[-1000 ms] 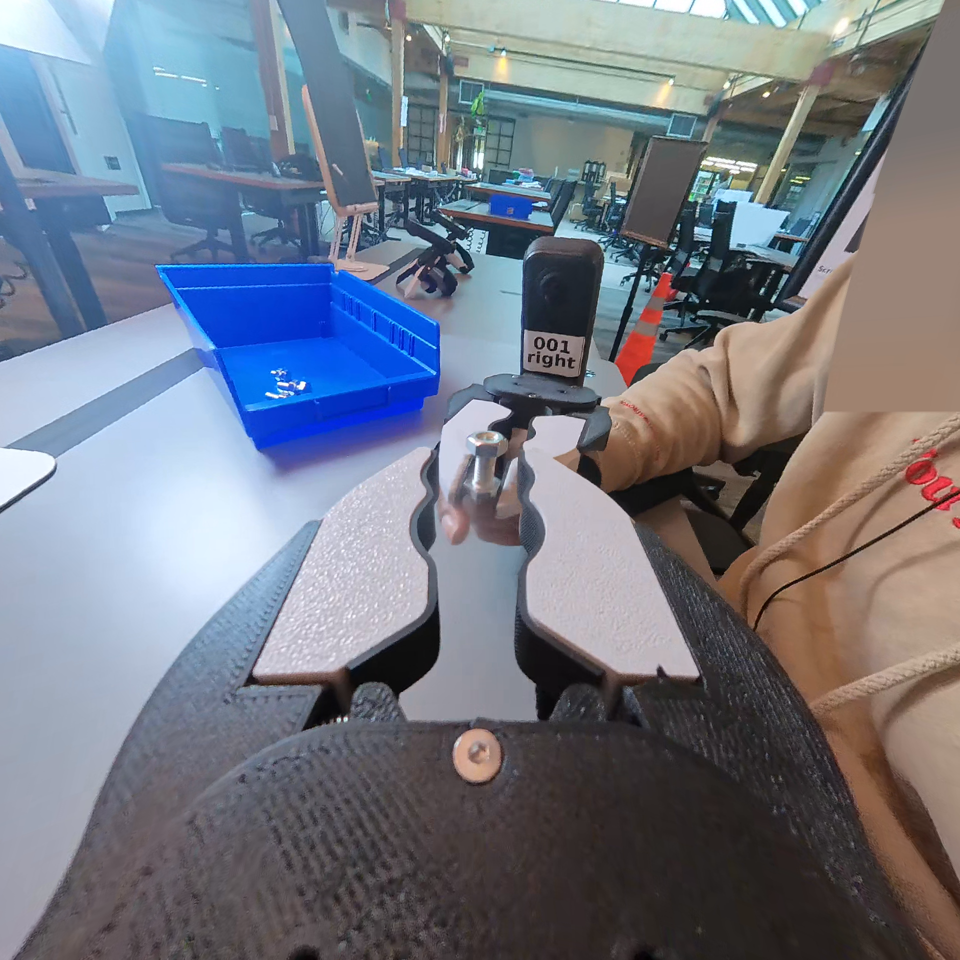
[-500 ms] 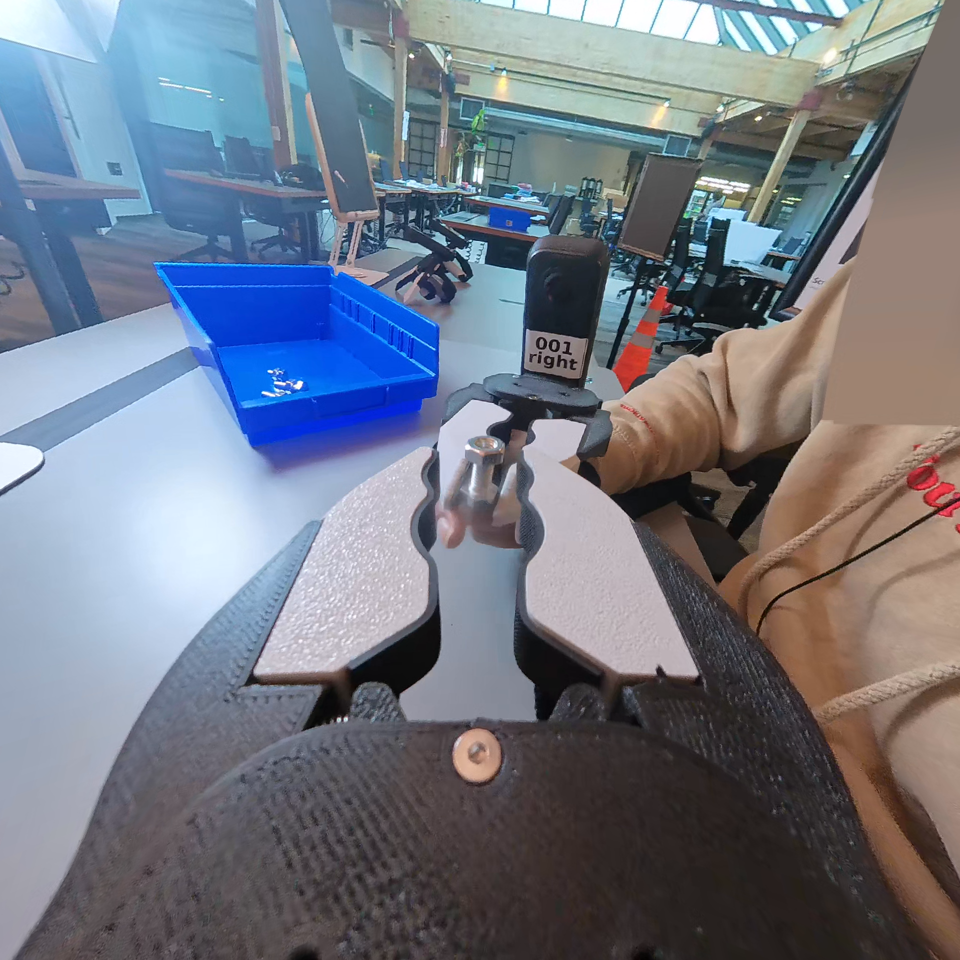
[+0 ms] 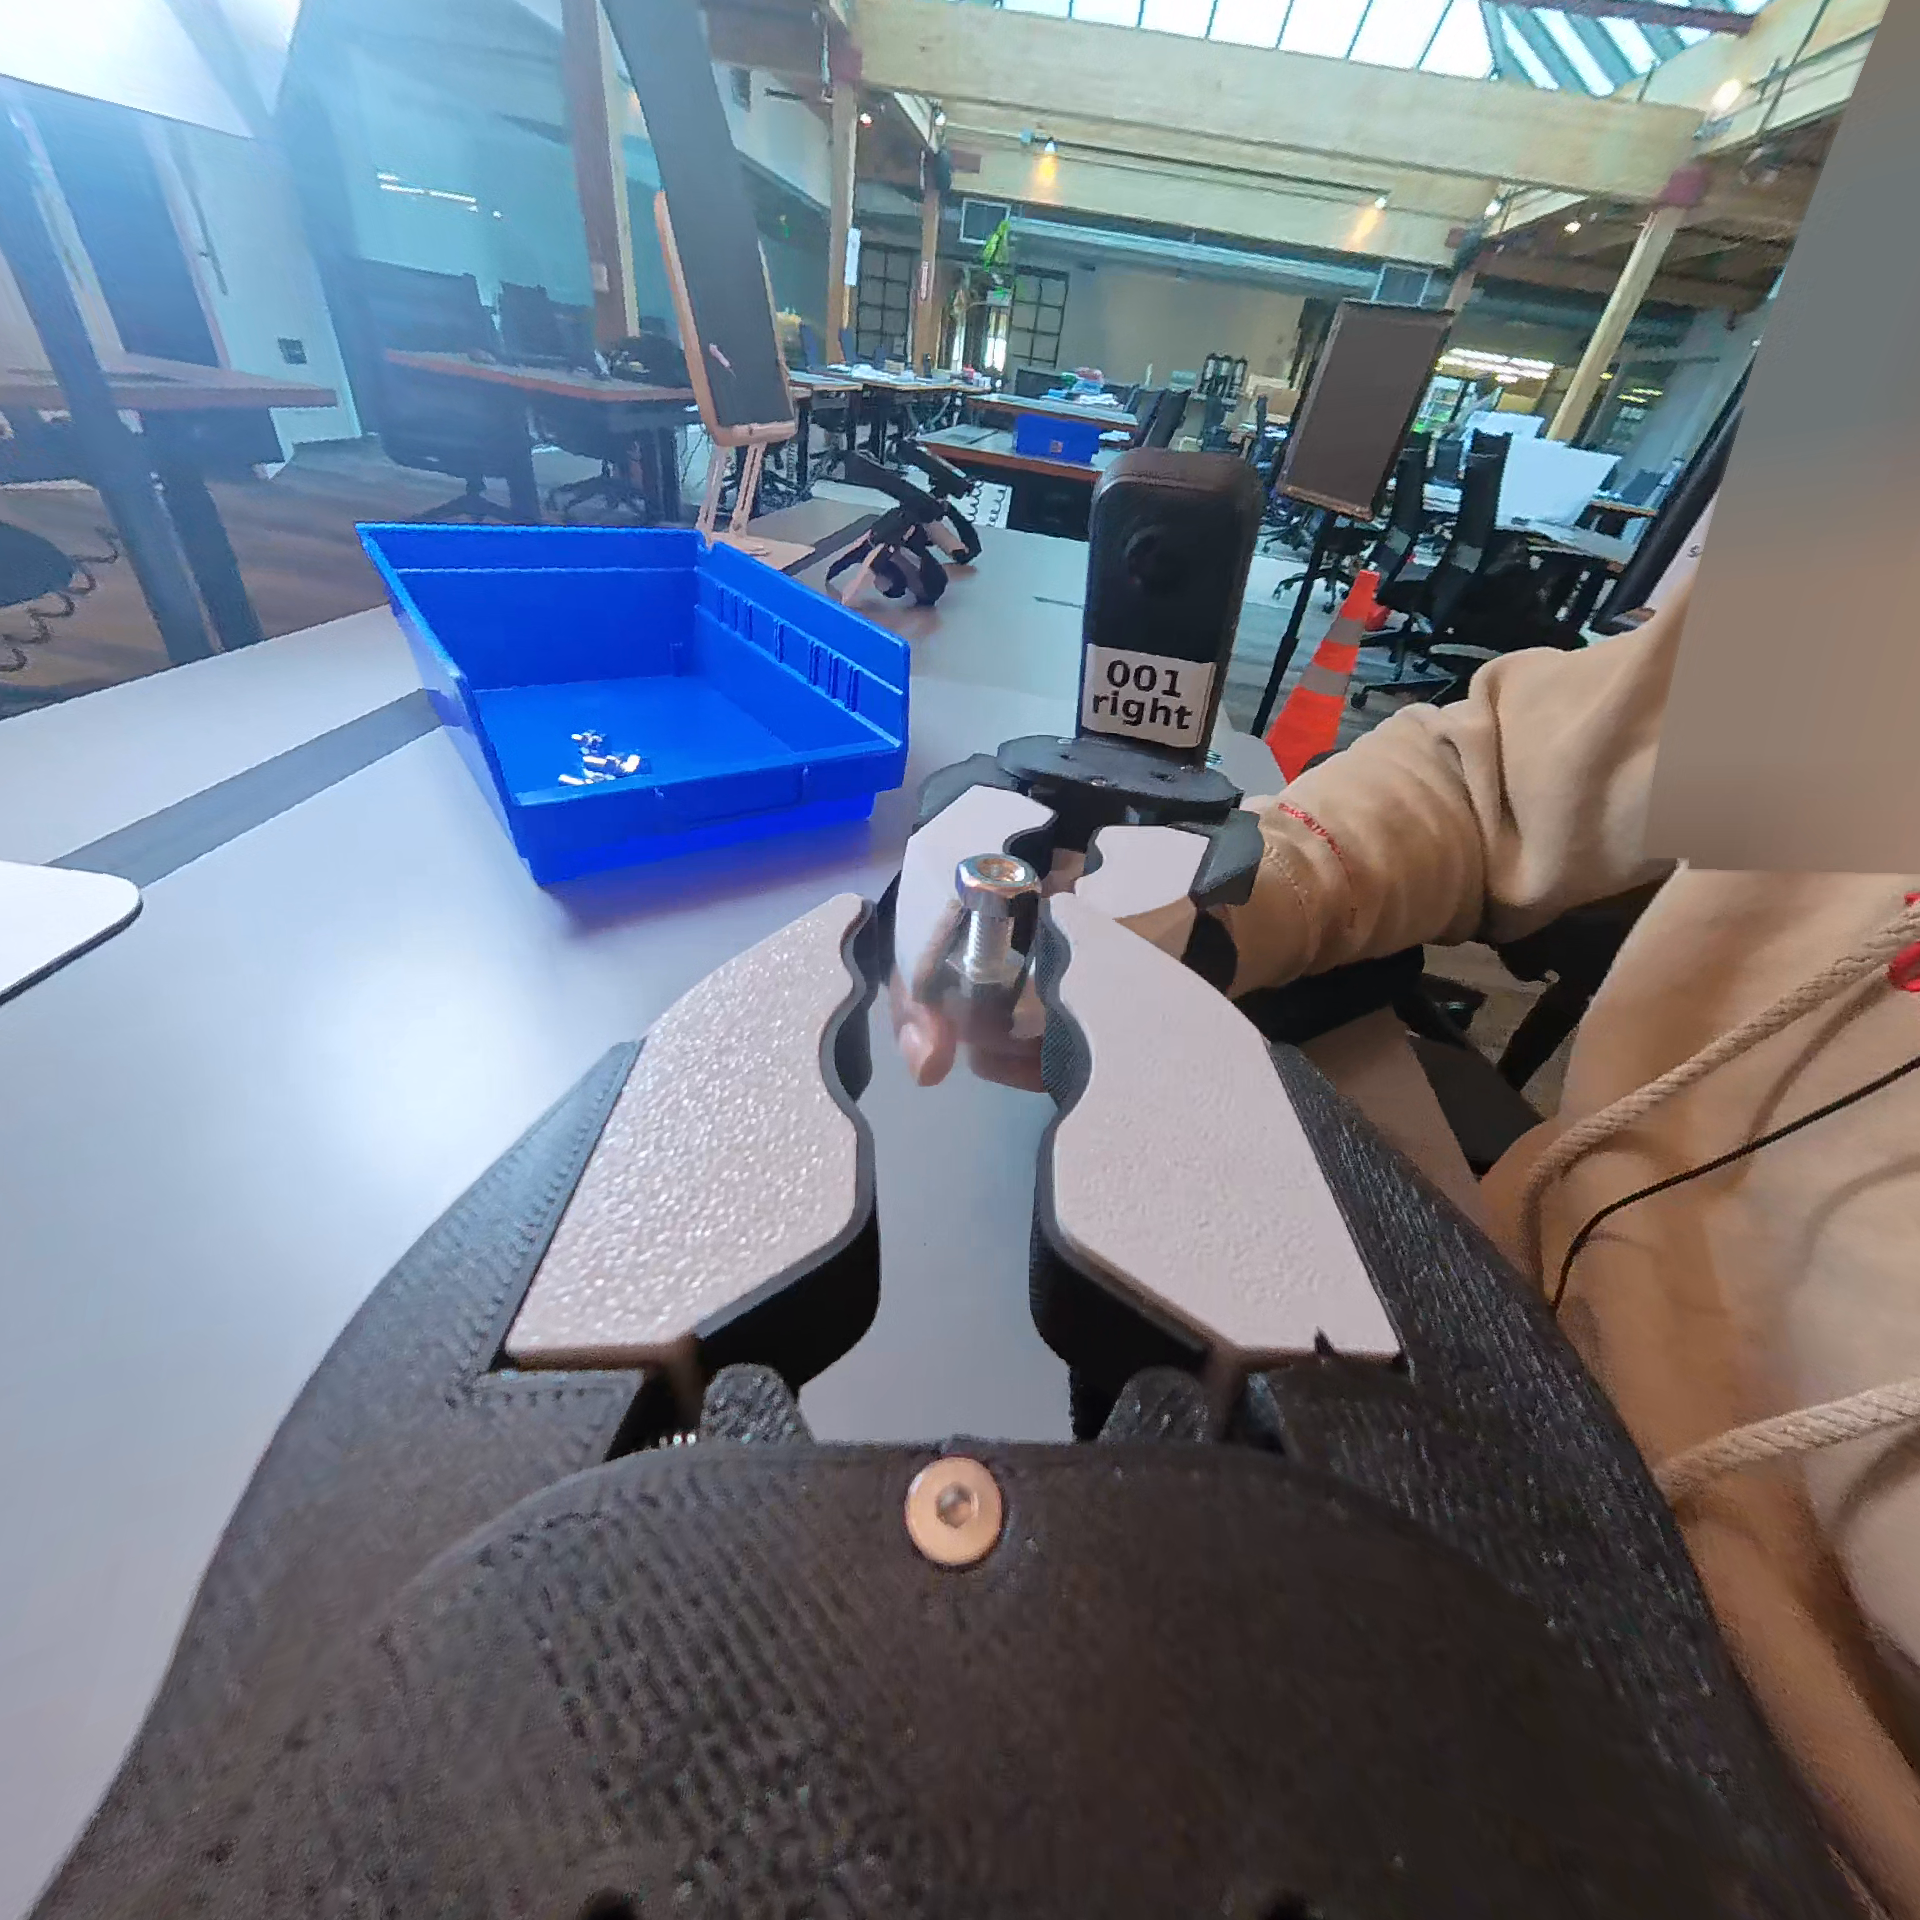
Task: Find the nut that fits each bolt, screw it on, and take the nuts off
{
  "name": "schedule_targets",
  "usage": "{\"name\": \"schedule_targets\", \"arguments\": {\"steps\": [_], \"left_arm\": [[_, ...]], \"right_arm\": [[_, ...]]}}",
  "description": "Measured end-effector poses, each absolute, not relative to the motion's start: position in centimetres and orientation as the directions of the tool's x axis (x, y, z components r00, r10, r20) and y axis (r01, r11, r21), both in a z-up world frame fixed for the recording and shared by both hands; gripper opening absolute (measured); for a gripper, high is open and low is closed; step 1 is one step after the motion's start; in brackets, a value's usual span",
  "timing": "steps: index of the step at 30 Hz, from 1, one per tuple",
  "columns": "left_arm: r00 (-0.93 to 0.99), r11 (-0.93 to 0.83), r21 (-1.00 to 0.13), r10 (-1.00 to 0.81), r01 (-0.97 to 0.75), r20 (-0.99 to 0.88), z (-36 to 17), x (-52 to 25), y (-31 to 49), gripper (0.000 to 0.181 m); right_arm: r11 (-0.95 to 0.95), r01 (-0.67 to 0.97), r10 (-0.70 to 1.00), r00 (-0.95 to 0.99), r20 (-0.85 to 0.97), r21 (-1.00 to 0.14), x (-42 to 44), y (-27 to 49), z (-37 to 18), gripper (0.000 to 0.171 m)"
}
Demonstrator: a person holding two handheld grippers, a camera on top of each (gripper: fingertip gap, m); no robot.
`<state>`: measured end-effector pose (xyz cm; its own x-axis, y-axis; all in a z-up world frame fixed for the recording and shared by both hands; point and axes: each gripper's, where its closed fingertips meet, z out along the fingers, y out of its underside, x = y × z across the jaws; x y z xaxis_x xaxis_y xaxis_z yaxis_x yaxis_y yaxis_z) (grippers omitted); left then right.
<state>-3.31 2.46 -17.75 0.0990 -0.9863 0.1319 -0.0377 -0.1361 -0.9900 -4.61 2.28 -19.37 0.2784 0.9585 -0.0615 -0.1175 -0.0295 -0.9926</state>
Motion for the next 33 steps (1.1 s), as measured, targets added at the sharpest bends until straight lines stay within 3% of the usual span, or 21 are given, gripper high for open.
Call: {"name": "schedule_targets", "arguments": {"steps": [1,3,6,11,16,18,25,33], "left_arm": [[0.112,-0.149,-0.988,-0.983,-0.028,0.145,-17.7,-3.5,2.8,0.028],[0.2,-0.182,-0.983,-0.964,-0.002,0.178,-17.5,-4.3,4.4,0.003],[0.197,-0.21,-0.978,-0.958,0.015,0.208,-17.4,-4.8,4.8,0.006],[0.113,-0.152,-0.988,-0.982,-0.011,0.15,-17.3,-3.5,2.6,0.031],[0.135,-0.209,-0.978,-0.97,-0.03,0.203,-17.6,-3.8,3.3,0.018],[0.207,-0.161,-0.986,-0.967,-0.047,0.148,-18.0,-4.3,4.2,0.004],[0.112,-0.184,-0.983,-0.977,-0.021,0.18,-17.4,-3.8,2.8,0.021],[0.115,-0.155,-0.987,-0.982,-0.049,0.148,-17.7,-3.1,2.2,0.015]], "right_arm": [[-0.032,-0.126,0.957,0.283,-0.067,-0.992,-4.5,2.4,-19.3,0.014],[-0.044,-0.158,0.959,0.268,-0.086,-0.986,-4.1,2.5,-18.8,0.014],[-0.032,-0.147,0.958,0.278,-0.072,-0.989,-4.1,2.5,-18.8,0.014],[-0.042,-0.127,0.959,0.274,-0.076,-0.991,-4.5,2.5,-19.3,0.014],[-0.062,-0.162,0.953,0.283,-0.106,-0.985,-3.9,2.9,-18.8,0.014],[-0.065,-0.183,0.956,0.269,-0.114,-0.981,-3.7,2.8,-18.5,0.014],[-0.064,-0.176,0.958,0.264,-0.11,-0.982,-4.0,2.7,-18.6,0.014],[-0.048,-0.125,0.962,0.262,-0.08,-0.991,-4.6,2.3,-19.3,0.014]]}}
